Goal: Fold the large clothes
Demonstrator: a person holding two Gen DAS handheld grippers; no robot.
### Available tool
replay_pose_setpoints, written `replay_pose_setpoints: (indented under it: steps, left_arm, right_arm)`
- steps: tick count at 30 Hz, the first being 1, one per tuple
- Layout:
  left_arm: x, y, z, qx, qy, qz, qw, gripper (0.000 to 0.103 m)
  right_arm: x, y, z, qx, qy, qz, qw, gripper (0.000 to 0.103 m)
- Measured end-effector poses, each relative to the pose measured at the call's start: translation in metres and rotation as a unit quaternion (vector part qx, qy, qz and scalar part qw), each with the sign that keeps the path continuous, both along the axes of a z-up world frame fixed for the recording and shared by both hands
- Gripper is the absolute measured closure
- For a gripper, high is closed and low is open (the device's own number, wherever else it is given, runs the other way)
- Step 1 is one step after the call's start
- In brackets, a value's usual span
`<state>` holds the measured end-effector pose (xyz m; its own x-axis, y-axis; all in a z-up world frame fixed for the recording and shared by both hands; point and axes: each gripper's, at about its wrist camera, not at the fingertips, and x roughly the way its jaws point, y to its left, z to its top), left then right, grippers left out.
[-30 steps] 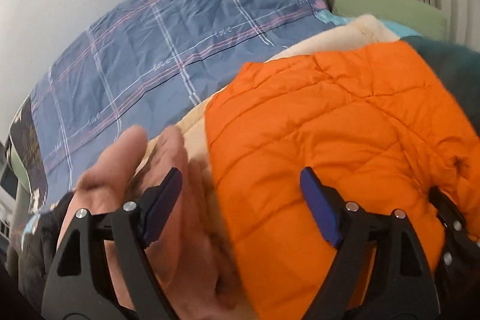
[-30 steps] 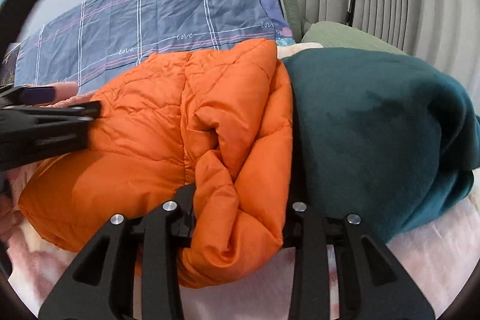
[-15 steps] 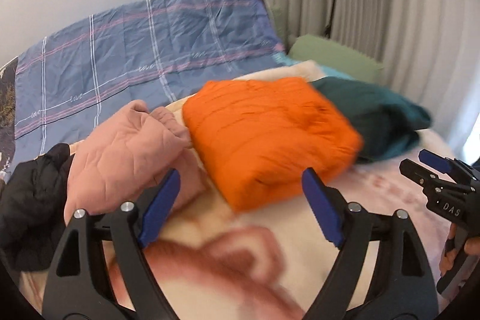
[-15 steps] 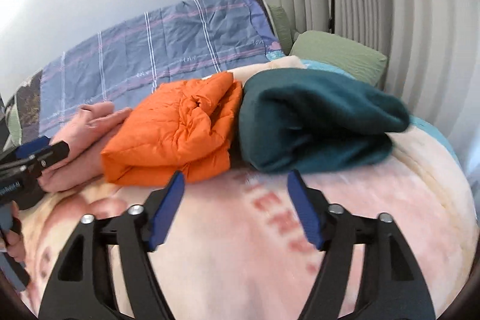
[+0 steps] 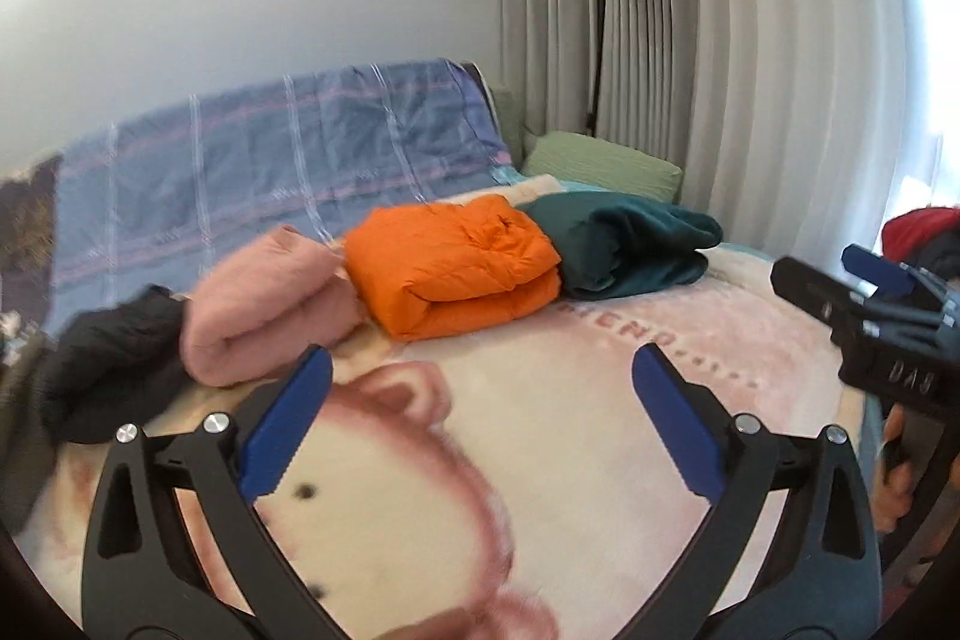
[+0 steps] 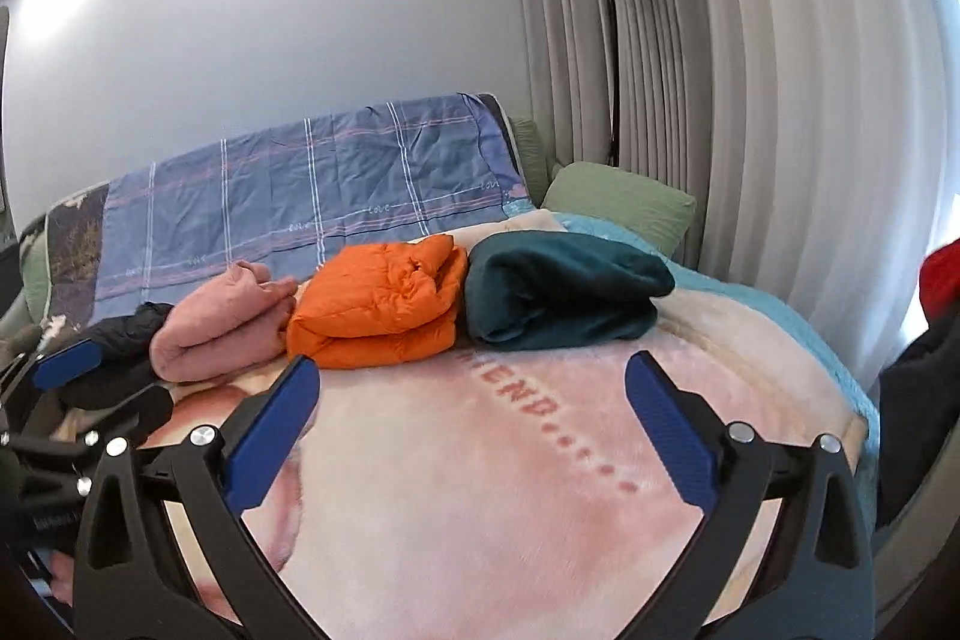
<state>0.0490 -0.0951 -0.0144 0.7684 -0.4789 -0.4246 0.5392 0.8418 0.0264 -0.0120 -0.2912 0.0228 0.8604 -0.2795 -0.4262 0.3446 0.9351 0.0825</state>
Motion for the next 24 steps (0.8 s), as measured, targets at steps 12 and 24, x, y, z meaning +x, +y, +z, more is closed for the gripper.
replay_pose_setpoints:
  steps: [12,24]
  left_arm:
    - [-0.033,0.021,-0.009,-0.008,0.035,0.010,0.9993,0.002]
    - [-0.043,0.017,-0.010,0.005,0.037,0.006,0.9993,0.002]
  right_arm:
    - [-0.030,0.024,-0.010,-0.015,0.030,-0.001,0.999,0.001]
    - [-0.028,0.024,-0.017,-0.009,0.044,0.000,0.999,0.001]
